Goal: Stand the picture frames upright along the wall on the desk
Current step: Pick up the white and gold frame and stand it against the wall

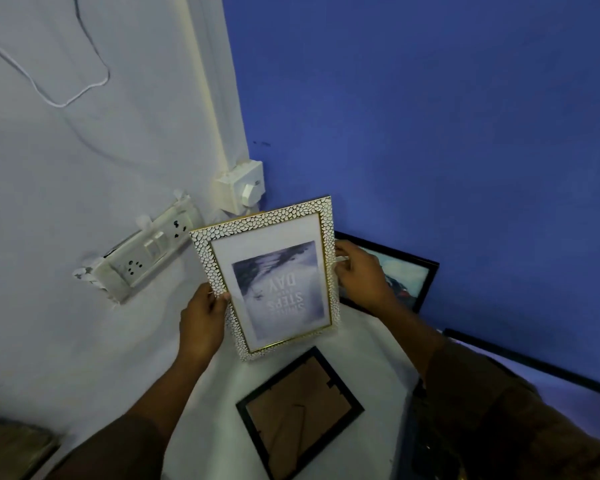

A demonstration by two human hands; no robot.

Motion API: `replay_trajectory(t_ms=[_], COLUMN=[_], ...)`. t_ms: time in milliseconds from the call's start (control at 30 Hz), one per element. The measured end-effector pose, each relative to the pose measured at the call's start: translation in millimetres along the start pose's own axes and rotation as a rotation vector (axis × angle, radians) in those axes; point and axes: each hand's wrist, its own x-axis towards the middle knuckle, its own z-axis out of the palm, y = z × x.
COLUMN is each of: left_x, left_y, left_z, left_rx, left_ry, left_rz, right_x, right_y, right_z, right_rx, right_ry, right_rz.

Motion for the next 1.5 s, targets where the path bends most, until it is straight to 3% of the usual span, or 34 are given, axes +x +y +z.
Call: replay_trajectory(t_ms=[267,533,767,867,967,1033,1100,1167,1267,1367,1500], left_x=[-82.5,-147.8,-177.2,-191.0,-205.1,-221.4,-243.8,-261.6,-284.1,-303.3,-327.5], left_y=[62.3,135.5,227.1,262.2,291.7,311.3,329.1,342.0,360.4,373.5,383.2], left_z=[63.2,126.8,162.3,174.6,189.6,195.5,199.5,201.4,203.0,204.3,207.4], left_rx=[-0.153,-0.332,-0.287,-0.139,0.032,0.139,0.208,0.251,0.282,0.271,0.044], left_ry=[-0.165,-0.400,-0.598,-0.692,-0.764,-0.827,-0.859,-0.851,-0.864,-0.855,-0.775], left_rz=[0.108,0.240,0.581,0.811,1.031,1.165,1.308,1.426,1.538,1.603,1.533], right_x=[-101.6,-211.4,-310.4,-342.6,-362.6,-373.0,-383.5,-390.6,-402.3,-411.7,-430.9], right_y=[39.5,75.0,82.6,56.0,11.0,-11.7,-25.4,-29.4,-32.0,-32.0,-24.4], right_z=[-120.9,-223.5,-260.9,-276.2,-295.6,-305.6,-315.8,-326.2,-339.3,-352.7,-369.5], right_rx=[-0.147,-0.126,-0.055,-0.185,-0.338,-0.553,-0.899,-1.168,-1.282,-1.295,-1.208], right_ry=[0.205,0.377,0.453,0.772,1.054,1.021,0.839,0.593,0.367,0.348,0.523], right_rz=[0.096,0.254,0.545,0.656,0.475,0.281,0.184,0.184,0.312,0.391,0.443])
